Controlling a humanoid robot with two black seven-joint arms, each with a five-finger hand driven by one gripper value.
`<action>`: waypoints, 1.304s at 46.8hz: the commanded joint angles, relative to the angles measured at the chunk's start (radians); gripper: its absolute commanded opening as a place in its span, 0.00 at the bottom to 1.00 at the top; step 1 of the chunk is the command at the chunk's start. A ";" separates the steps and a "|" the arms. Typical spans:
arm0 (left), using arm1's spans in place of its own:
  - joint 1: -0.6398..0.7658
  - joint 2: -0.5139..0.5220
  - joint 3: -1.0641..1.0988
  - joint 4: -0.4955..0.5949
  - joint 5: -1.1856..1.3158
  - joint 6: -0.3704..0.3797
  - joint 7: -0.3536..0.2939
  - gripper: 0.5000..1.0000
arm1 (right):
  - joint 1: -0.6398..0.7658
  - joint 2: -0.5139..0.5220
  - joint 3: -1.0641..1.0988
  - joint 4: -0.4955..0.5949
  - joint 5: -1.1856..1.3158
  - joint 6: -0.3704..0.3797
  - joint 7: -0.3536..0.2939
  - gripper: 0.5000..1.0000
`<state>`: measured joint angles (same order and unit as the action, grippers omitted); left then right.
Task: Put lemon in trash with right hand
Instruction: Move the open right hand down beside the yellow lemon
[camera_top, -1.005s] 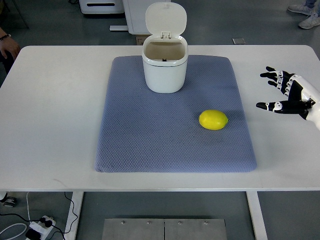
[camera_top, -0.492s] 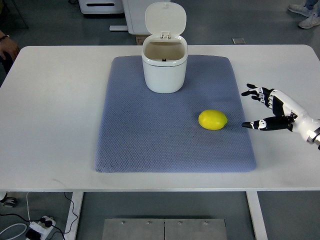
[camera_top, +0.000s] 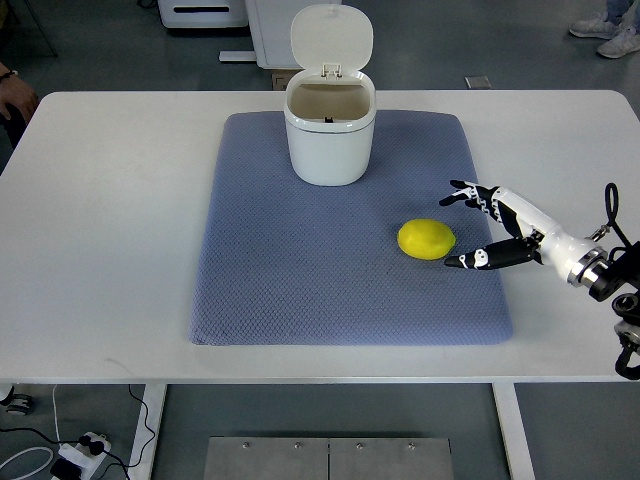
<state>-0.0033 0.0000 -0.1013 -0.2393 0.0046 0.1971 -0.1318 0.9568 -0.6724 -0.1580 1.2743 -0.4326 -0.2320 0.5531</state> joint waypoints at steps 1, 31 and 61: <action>0.000 0.000 0.000 0.000 0.000 0.001 0.000 1.00 | 0.000 0.011 0.000 -0.001 0.002 -0.004 -0.018 0.97; 0.000 0.000 0.000 0.000 0.000 0.001 0.000 1.00 | 0.008 0.100 -0.024 -0.055 0.005 -0.047 -0.050 0.89; 0.000 0.000 0.000 0.000 0.000 0.001 0.000 1.00 | 0.010 0.103 -0.044 -0.067 0.006 -0.059 -0.048 0.73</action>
<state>-0.0031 0.0000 -0.1012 -0.2392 0.0046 0.1979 -0.1319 0.9655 -0.5691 -0.2022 1.2072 -0.4264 -0.2874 0.5047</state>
